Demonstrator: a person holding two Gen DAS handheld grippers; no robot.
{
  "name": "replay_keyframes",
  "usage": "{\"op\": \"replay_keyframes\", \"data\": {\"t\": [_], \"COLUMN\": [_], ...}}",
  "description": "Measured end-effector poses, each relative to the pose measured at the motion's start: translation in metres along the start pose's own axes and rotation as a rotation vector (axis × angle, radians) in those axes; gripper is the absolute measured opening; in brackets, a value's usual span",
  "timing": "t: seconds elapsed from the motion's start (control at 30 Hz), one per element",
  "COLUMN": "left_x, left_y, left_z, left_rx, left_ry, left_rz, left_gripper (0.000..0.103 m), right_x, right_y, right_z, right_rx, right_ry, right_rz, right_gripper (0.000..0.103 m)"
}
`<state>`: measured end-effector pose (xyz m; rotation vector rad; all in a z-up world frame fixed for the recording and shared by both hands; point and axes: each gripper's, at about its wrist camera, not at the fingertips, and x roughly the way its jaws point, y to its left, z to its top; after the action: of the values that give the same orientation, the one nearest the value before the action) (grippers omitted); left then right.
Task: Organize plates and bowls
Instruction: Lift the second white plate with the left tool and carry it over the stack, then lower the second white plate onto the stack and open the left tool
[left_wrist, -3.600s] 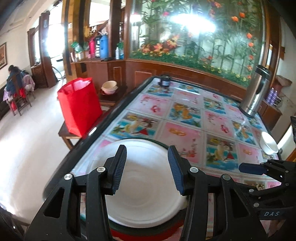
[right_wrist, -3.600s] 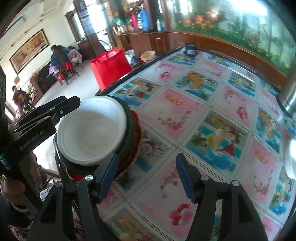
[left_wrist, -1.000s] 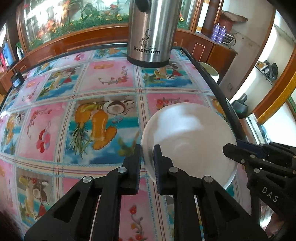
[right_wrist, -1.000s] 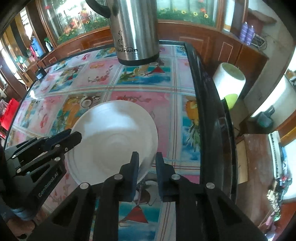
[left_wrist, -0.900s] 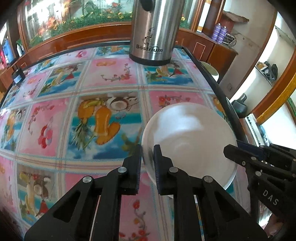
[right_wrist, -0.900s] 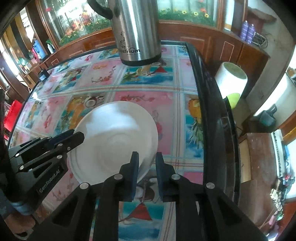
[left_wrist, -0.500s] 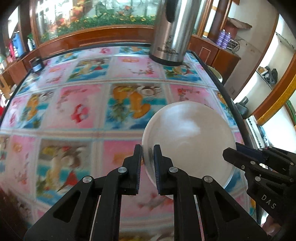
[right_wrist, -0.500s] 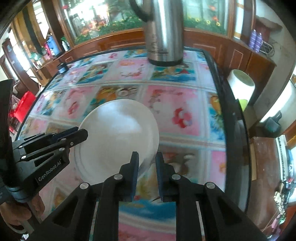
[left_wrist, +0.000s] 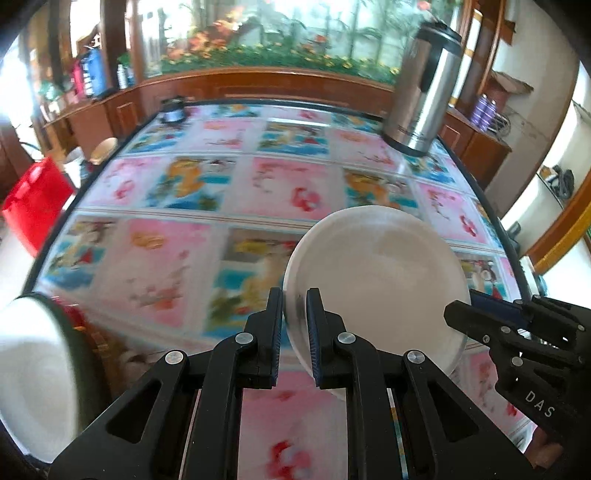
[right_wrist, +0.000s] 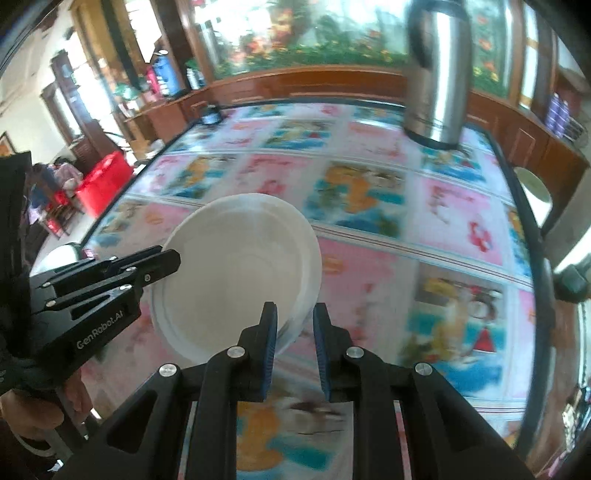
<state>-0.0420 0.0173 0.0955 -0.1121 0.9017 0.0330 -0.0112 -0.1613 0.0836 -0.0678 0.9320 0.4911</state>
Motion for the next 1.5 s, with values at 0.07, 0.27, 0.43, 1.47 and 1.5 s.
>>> {"op": "replay_keyframes", "data": {"t": [0.07,0.27,0.43,1.47,1.5], "left_x": [-0.011,-0.043,-0.065,-0.093,-0.092], "left_y": [0.016,0.066,0.106,0.236,0.236], "left_z": [-0.003,-0.012,-0.02,-0.088,-0.088], "left_rx": [-0.018,-0.073,-0.122,-0.289,-0.288], "left_ry": [-0.016,-0.064,-0.092,-0.078,-0.079], "left_rz": [0.014,0.059,0.102,0.249,0.249], "left_gripper": [0.012,0.012,0.012,0.013,0.013], "right_x": [0.001,-0.004,-0.004,0.055,0.056], "right_y": [0.021,0.075,0.119,0.267,0.267], "right_z": [0.003,0.015,0.02,0.003,0.002], "right_rx": [-0.032,-0.115,-0.183,-0.419,-0.419], "right_ry": [-0.003,-0.03,-0.046,0.092,0.095], "right_rz": [0.011,0.054,0.088,0.188,0.185], "right_gripper": [0.021,0.021,0.021,0.031,0.031]}}
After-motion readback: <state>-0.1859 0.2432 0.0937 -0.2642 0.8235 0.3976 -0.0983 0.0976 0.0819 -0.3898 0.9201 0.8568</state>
